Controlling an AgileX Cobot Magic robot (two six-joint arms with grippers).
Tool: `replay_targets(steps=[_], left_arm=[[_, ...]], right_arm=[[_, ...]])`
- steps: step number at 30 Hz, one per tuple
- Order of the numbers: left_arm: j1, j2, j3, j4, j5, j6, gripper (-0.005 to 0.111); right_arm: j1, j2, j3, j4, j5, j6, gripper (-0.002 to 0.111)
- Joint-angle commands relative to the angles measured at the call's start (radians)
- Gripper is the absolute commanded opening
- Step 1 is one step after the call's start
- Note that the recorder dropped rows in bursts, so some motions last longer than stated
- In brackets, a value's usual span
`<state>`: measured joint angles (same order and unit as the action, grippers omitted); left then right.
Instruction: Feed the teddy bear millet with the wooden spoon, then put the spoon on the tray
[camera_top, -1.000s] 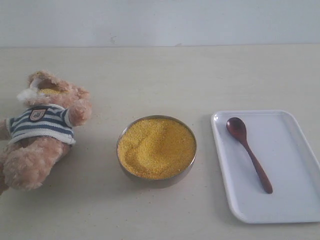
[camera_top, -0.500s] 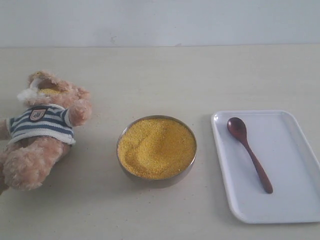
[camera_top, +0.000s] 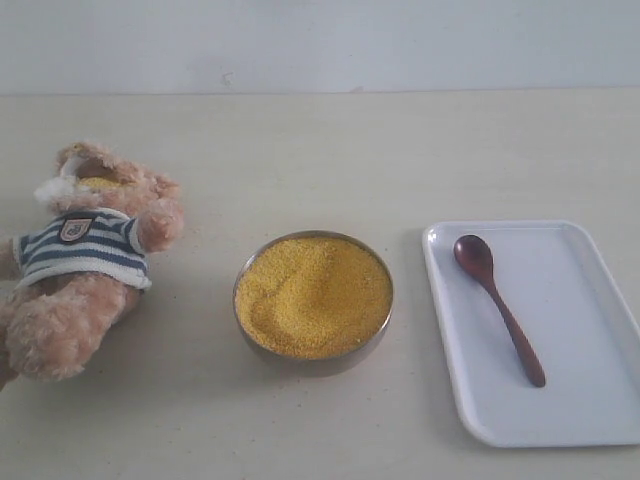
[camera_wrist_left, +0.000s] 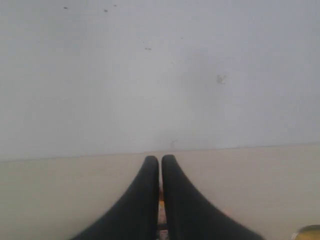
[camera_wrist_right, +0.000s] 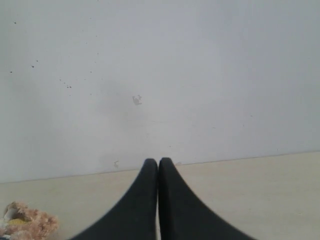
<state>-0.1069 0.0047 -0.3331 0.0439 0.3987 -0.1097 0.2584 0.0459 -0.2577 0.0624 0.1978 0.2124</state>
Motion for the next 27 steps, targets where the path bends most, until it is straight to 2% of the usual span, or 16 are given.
replay_targets(steps=[1, 7, 9, 13, 27], left_arm=[[0.111, -0.005, 0.117, -0.012, -0.084, 0.035, 0.004], [0.208, -0.005, 0.333, -0.037, -0.223, -0.056, 0.004], [0.225, -0.005, 0.333, -0.028, -0.118, -0.053, 0.004], [0.236, -0.005, 0.333, -0.028, -0.175, -0.053, 0.004], [0.236, -0.005, 0.333, -0.026, -0.183, -0.053, 0.004]], right_arm=[[0.002, -0.002, 0.004, 0.001, -0.007, -0.004, 0.000], [0.002, -0.002, 0.004, 0.001, -0.007, -0.004, 0.000], [0.002, -0.002, 0.004, 0.001, -0.007, -0.004, 0.000], [0.002, -0.002, 0.004, 0.001, -0.007, -0.004, 0.000], [0.002, -0.002, 0.004, 0.001, -0.007, -0.004, 0.000]])
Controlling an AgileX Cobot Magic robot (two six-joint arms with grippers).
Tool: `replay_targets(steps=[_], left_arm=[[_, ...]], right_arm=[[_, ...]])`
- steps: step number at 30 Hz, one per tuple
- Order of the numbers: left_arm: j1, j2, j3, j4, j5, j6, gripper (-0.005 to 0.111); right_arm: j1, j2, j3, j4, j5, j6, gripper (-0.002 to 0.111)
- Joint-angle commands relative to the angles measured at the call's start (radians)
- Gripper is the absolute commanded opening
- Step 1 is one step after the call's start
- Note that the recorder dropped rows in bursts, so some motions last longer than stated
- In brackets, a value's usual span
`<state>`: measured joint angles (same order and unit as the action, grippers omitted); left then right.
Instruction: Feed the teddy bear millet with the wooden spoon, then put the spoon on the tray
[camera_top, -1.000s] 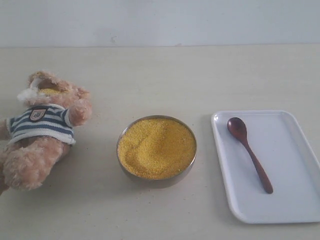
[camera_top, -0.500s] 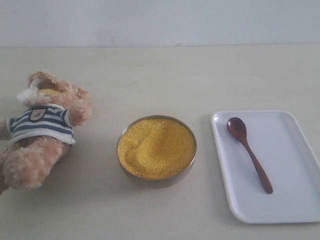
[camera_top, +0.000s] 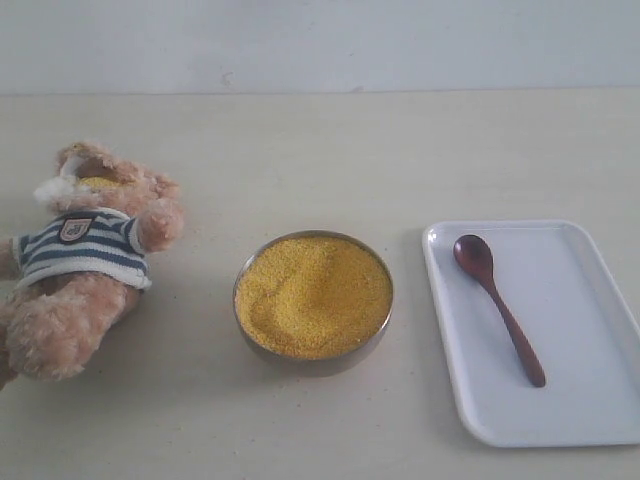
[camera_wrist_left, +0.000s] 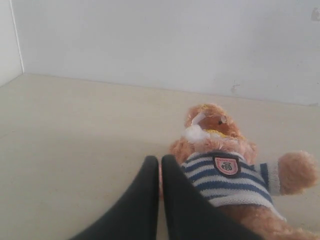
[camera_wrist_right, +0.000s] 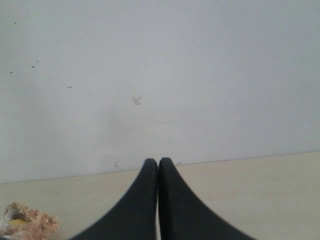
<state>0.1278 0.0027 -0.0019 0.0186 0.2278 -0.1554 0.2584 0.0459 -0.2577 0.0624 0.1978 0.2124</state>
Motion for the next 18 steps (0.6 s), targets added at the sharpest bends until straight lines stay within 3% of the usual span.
replay_targets(steps=[1, 12, 16, 18], left_arm=[[0.002, -0.003, 0.002, -0.001, -0.012, -0.007, 0.004], [0.002, -0.003, 0.002, -0.001, -0.016, -0.007, 0.004], [0.002, -0.003, 0.002, -0.001, -0.015, -0.005, 0.004], [0.002, -0.003, 0.002, -0.001, -0.018, -0.005, 0.004]], right_arm=[[0.002, -0.002, 0.004, 0.001, -0.007, -0.004, 0.000], [-0.007, -0.011, 0.004, -0.013, -0.005, -0.020, 0.000], [-0.102, -0.046, 0.067, -0.098, 0.123, -0.043, 0.000], [-0.147, -0.046, 0.166, -0.098, 0.063, -0.041, 0.000]])
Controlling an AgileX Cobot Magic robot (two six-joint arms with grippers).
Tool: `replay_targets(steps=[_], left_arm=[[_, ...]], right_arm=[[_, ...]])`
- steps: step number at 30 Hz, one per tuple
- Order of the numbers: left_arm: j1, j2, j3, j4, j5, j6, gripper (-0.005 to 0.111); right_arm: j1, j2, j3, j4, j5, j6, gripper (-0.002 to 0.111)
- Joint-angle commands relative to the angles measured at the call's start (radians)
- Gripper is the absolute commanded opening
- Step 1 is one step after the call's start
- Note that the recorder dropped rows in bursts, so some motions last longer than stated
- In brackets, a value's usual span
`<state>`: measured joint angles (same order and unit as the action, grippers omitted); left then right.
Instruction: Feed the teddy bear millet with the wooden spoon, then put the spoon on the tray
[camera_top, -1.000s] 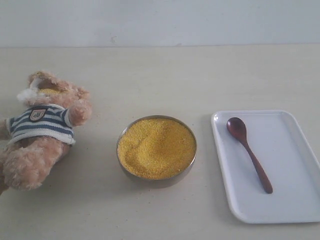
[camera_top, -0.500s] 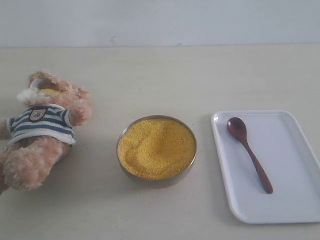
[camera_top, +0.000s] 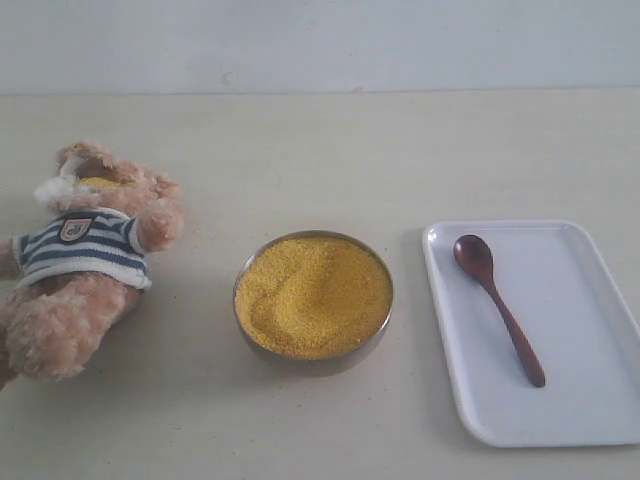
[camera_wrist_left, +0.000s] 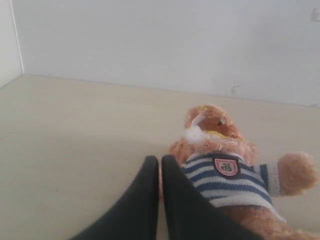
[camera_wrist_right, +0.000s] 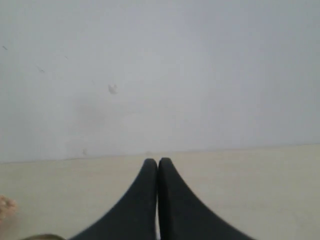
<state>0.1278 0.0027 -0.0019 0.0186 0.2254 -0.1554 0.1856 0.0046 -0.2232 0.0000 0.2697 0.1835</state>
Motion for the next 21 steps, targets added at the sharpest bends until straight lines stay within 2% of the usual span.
replay_targets(steps=[1, 2, 3, 4, 11, 21], left_arm=[[0.002, -0.003, 0.002, -0.001, -0.015, -0.005, 0.004], [0.002, -0.003, 0.002, -0.001, -0.015, -0.005, 0.004], [0.002, -0.003, 0.002, -0.001, -0.015, -0.005, 0.004], [0.002, -0.003, 0.002, -0.001, -0.015, -0.005, 0.004], [0.002, -0.003, 0.002, -0.001, -0.015, -0.005, 0.004], [0.002, -0.003, 0.002, -0.001, -0.015, -0.005, 0.004]], right_arm=[[-0.077, -0.005, 0.174, -0.036, -0.060, -0.009, 0.000], [-0.077, -0.005, 0.223, -0.033, -0.162, -0.009, 0.000], [-0.077, -0.005, 0.223, -0.033, -0.165, -0.011, 0.000], [-0.077, -0.005, 0.223, -0.048, -0.102, -0.018, 0.000], [-0.077, -0.005, 0.223, -0.062, 0.007, -0.055, 0.000], [-0.077, -0.005, 0.223, -0.062, 0.005, -0.055, 0.000]])
